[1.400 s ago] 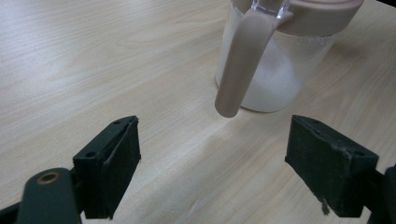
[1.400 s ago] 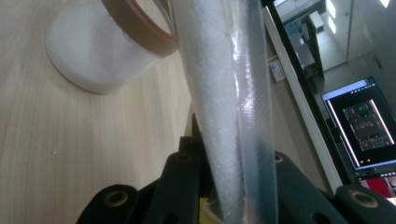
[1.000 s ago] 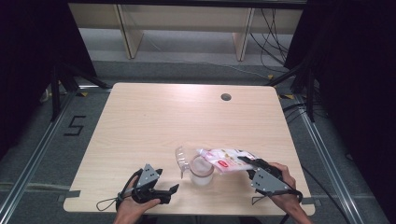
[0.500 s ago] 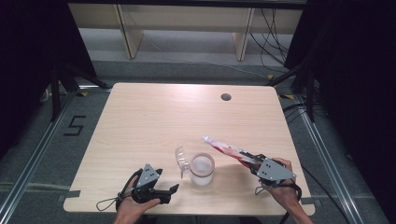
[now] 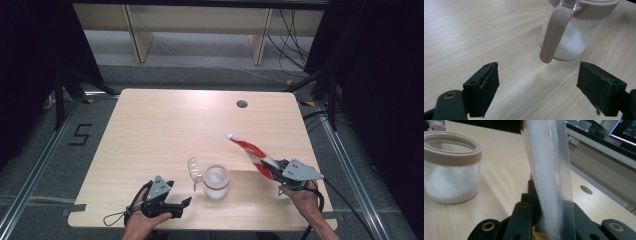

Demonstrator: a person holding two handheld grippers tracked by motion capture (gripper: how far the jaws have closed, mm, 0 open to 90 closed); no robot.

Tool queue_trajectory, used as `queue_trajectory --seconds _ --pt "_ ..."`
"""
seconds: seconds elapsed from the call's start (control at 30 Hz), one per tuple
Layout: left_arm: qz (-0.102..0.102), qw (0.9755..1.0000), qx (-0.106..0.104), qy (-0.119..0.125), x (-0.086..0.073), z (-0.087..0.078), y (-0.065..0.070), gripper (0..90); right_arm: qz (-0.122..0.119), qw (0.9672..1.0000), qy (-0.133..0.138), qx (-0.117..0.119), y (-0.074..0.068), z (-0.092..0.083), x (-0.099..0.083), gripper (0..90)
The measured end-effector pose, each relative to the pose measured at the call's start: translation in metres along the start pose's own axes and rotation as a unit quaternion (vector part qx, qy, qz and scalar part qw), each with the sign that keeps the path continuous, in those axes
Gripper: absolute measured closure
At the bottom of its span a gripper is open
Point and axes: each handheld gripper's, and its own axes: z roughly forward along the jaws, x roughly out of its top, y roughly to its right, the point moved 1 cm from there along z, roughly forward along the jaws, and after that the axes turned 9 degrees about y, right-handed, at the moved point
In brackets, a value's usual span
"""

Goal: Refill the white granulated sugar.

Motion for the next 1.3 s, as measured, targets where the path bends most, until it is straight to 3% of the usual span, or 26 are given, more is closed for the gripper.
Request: queue_trajectory --seconds 0.03,0.07,0.2,0.23,0.37,0.53,0.63,0.9,0.97,1.03,1.07,1.13,1.2,1.27,1.3 --pt "-0.002 1.0 0.001 0.0 0.0 0.0 0.0 17.1 0.003 1.0 -0.001 0.001 0.002 0.0 -0.001 85.2" --pt "-0.002 1.0 0.001 0.0 0.0 0.0 0.0 17.0 0.024 0.9997 -0.003 -0.001 0.003 0.001 -0.002 85.2" --pt "-0.004 1.0 0.002 0.001 0.0 0.0 0.0 17.0 0.03 0.9994 0.012 -0.011 0.01 0.007 -0.005 85.3" --pt "-0.004 1.0 0.001 0.002 0.0 0.0 0.0 17.0 0.047 0.9988 0.007 -0.011 0.01 0.009 -0.006 85.3" --pt "-0.008 1.0 0.002 0.0 0.0 0.0 0.0 17.1 0.053 0.9985 0.007 -0.015 0.016 0.016 -0.012 85.3" --pt "-0.002 1.0 -0.001 0.001 0.0 0.0 0.0 17.0 0.082 0.9962 0.016 -0.023 0.021 0.021 -0.021 85.4" --pt "-0.009 1.0 0.001 0.002 0.0 0.0 0.001 17.1 0.091 0.9953 0.024 -0.022 0.024 0.021 -0.023 85.4" --pt "-0.006 1.0 0.001 0.001 0.0 -0.001 0.001 17.0 0.103 0.9939 0.028 -0.028 0.024 0.017 -0.03 85.3" --pt "-0.007 1.0 0.001 0.001 0.0 -0.001 0.001 17.1 0.093 0.9947 0.029 -0.031 0.026 0.014 -0.03 85.3" --pt "-0.006 1.0 0.001 0.001 0.0 -0.001 0.001 17.1 0.114 0.9928 0.028 -0.022 0.024 0.013 -0.031 85.2" --pt "-0.008 1.0 0.001 0.003 0.0 -0.001 0.001 17.1 0.099 0.9939 0.029 -0.039 0.025 0.012 -0.032 85.2" --pt "-0.006 1.0 0.002 0.003 0.0 -0.001 0.002 17.1 0.104 0.9937 0.03 -0.025 0.026 0.011 -0.033 85.1" --pt "0.0 1.0 0.0 0.002 0.001 -0.001 0.002 17.1 0.095 0.994 0.033 -0.041 0.026 0.01 -0.034 85.0" --pt "0.003 1.0 -0.001 0.001 0.001 -0.002 0.001 17.2 0.087 0.9952 0.033 -0.032 0.027 0.008 -0.036 84.9" --pt "-0.002 1.0 0.002 0.004 0.0 -0.001 0.002 17.2 0.098 0.9943 0.028 -0.032 0.025 0.006 -0.036 84.8"
